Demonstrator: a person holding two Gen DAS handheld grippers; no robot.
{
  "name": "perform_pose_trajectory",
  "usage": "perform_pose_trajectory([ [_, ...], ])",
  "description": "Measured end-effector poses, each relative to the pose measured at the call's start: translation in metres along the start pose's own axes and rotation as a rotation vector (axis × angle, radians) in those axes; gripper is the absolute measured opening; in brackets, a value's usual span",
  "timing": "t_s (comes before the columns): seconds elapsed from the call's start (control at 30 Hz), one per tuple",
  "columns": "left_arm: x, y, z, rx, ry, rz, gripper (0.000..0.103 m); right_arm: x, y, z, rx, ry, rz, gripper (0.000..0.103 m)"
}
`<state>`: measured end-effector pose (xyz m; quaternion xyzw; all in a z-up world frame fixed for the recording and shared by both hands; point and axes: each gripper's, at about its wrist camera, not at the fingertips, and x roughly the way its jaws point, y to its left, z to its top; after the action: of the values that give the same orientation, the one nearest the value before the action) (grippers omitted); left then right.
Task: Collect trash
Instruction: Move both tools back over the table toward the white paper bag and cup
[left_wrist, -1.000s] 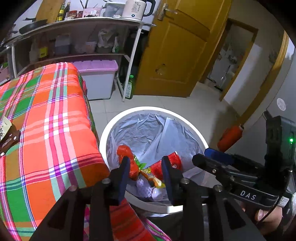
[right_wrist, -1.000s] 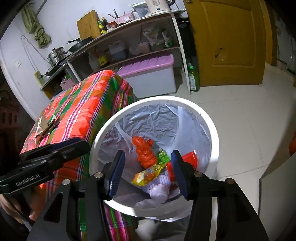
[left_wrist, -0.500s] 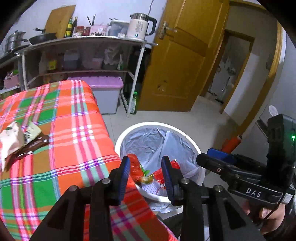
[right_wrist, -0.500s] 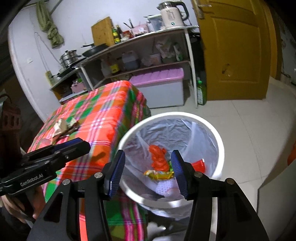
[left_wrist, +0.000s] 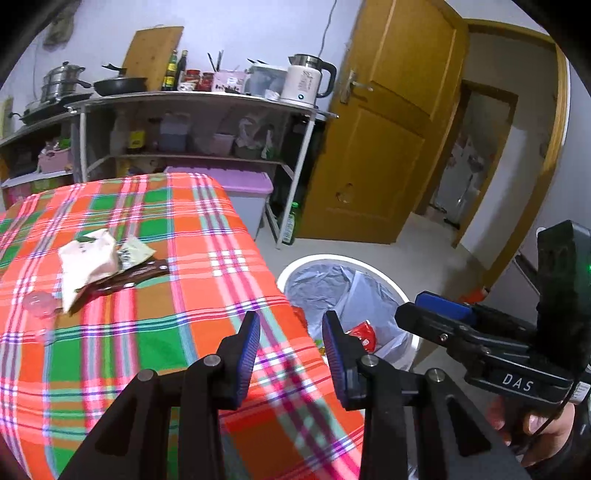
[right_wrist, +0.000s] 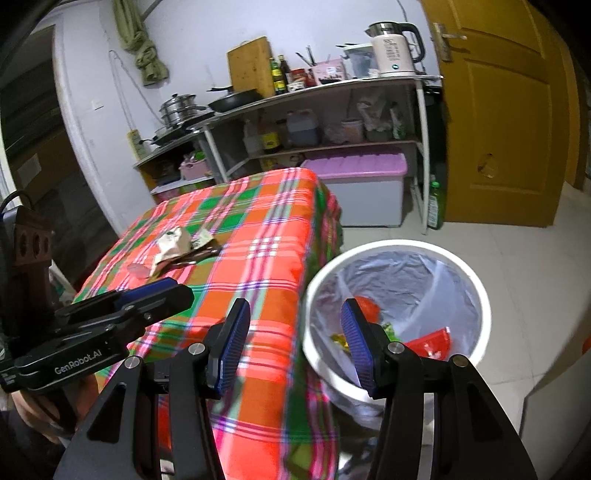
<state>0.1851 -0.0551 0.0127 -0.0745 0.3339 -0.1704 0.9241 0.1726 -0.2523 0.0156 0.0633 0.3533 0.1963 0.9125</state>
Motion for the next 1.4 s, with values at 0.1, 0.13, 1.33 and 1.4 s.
perform_pose_trajectory([
  [0.1,-0.011,0.009,-0.003,-0.01,-0.013,0.016,0.035,0.002,0.011,0.0,-0.015,0.003,0.018,0.052],
  [0.13,-0.014,0.012,-0.004,-0.015,-0.016,0.023,0.035,0.003,0.015,0.0,-0.021,0.004,0.023,0.052],
  [1.33,-0.063,0.178,-0.018,-0.267,-0.07,0.324,0.035,0.075,0.105,0.025,-0.122,0.081,0.178,0.052],
  [1.4,-0.057,0.185,-0.017,-0.278,-0.057,0.328,0.035,0.08,0.107,0.027,-0.123,0.085,0.18,0.052],
])
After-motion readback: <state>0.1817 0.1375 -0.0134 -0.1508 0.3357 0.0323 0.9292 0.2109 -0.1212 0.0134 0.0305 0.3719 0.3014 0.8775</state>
